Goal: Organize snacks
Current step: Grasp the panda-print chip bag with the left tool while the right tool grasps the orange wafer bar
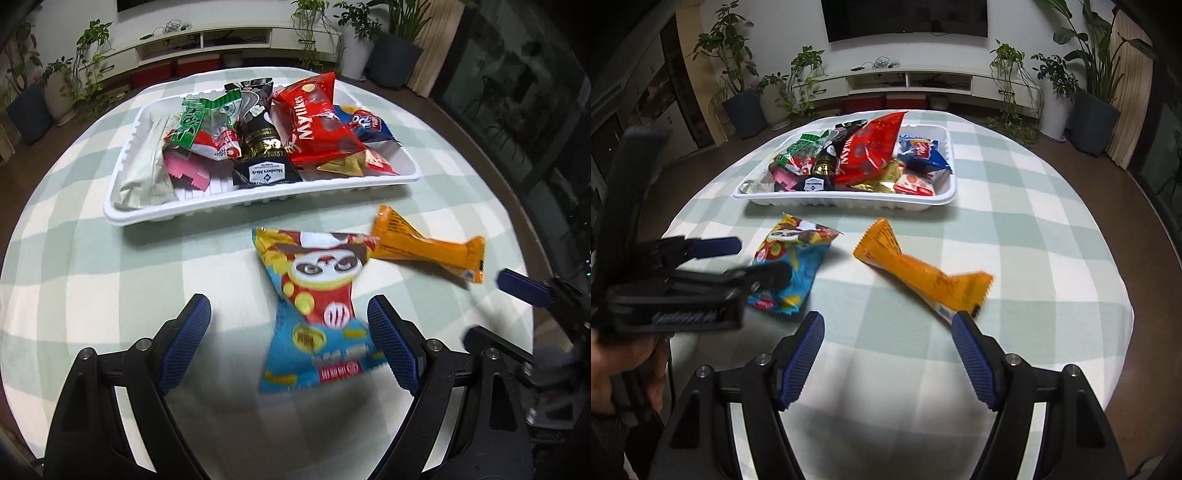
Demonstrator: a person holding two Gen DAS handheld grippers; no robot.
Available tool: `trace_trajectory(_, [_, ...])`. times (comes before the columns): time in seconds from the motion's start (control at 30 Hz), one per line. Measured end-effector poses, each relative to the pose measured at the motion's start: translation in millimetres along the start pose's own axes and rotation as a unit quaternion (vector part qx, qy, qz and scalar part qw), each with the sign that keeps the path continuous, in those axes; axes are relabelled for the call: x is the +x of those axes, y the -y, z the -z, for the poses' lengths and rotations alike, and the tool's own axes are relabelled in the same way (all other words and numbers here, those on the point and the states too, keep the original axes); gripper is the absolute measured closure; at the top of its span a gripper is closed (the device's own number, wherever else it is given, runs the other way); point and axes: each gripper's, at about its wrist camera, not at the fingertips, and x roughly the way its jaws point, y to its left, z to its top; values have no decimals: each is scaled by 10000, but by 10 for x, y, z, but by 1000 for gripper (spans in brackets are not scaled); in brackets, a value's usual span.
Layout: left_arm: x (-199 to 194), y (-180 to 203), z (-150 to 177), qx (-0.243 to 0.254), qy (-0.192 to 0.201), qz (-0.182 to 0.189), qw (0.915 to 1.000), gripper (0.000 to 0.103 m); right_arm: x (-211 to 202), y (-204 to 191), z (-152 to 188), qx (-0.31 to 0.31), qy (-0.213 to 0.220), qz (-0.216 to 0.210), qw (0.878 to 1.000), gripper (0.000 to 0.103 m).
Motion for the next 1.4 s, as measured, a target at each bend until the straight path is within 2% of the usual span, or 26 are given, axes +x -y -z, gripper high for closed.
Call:
trace_trajectory(0.1, [85,28,-44,116,-96,-117,9998,17,-27,34,-14,-155,14,-13,9999,29])
trace_trajectory(0.13, [105,35,-47,154,-113,-140,9997,20,-34,42,-24,-218,21,-7,9998,29])
trace_trajectory(0.27, [228,49,-45,260,-304,-79,9992,45,-18,41,-119,-678,-16,-16,9977,29])
trace_trajectory(0.3, [236,61,-43,329,-276,-123,9990,46,2,27,-151,-855,-64,13,9963,29])
trace_trajectory(0.37, [248,77,-45,381,-255,-103,9989,57,60,0,-212,-1199,-172,11,9926,29])
trace_trajectory(0.47, [257,76,-56,493,-235,-79,9985,61,187,-8,-288,-1487,-392,56,9881,29])
trace_trajectory(0.7, [209,47,-3,650,-206,7,9977,66,471,38,-472,-1753,-946,-37,9799,29])
trace_trajectory(0.77, [169,21,27,671,-183,27,9976,67,557,35,-498,-1833,-1139,-187,9762,30])
trace_trajectory(0.97, [-9,-85,109,608,-39,40,9981,69,774,55,-483,-1840,-1520,-228,9708,43])
trace_trajectory(1.17, [-143,-96,209,637,62,-73,9979,70,734,40,-465,-1769,-1532,-336,9716,56])
trace_trajectory(1.3, [-197,-62,283,681,105,-127,9975,70,722,9,-444,-1664,-1552,-408,9729,68])
trace_trajectory(1.37, [-231,-47,315,704,141,-150,9973,70,715,-17,-440,-1599,-1541,-445,9740,79])
trace_trajectory(1.4, [-247,-46,326,703,153,-151,9973,70,698,-49,-428,-1538,-1520,-461,9753,80])
